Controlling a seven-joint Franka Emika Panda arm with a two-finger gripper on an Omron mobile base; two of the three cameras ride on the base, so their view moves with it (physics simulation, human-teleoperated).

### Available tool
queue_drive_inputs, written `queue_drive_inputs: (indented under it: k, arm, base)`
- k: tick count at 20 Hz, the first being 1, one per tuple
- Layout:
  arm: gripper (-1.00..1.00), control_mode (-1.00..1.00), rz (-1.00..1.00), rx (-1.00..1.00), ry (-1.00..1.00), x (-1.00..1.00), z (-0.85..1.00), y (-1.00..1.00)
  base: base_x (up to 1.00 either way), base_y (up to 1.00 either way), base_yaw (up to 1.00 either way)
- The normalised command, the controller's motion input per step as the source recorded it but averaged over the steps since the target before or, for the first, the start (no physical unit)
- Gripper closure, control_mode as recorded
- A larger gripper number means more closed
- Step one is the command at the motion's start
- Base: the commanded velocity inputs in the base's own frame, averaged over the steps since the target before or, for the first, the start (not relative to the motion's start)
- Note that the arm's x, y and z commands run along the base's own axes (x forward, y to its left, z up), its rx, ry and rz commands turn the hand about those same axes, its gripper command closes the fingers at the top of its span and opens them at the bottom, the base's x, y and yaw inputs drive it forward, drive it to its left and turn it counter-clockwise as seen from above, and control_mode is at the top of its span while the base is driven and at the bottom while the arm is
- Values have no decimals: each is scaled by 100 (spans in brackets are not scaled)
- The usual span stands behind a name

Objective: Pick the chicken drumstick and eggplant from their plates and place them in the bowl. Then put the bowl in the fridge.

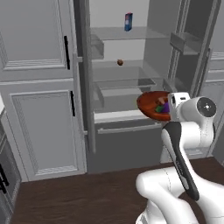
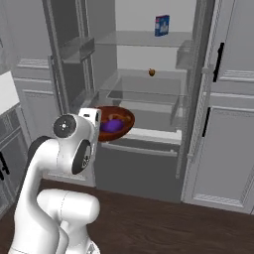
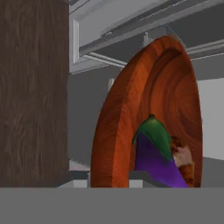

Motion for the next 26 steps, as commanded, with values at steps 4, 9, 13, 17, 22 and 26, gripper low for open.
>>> queue_drive_inputs:
  k: [4, 9, 13, 17, 22, 26]
  arm:
    - [100, 100, 0, 0, 0, 0, 0, 0]
    - [100, 100, 0, 0, 0, 0, 0, 0]
    - [100, 100, 0, 0, 0, 0, 0, 0]
    - [100, 100, 0, 0, 0, 0, 0, 0]
    - [100, 100, 0, 0, 0, 0, 0, 0]
    - [100, 100, 0, 0, 0, 0, 0, 0]
  base:
    - [100, -41, -8]
    - [97, -36, -8]
    - [97, 0, 0]
    - [69, 0, 2]
    - [50, 0, 0]
    - [32, 0, 0]
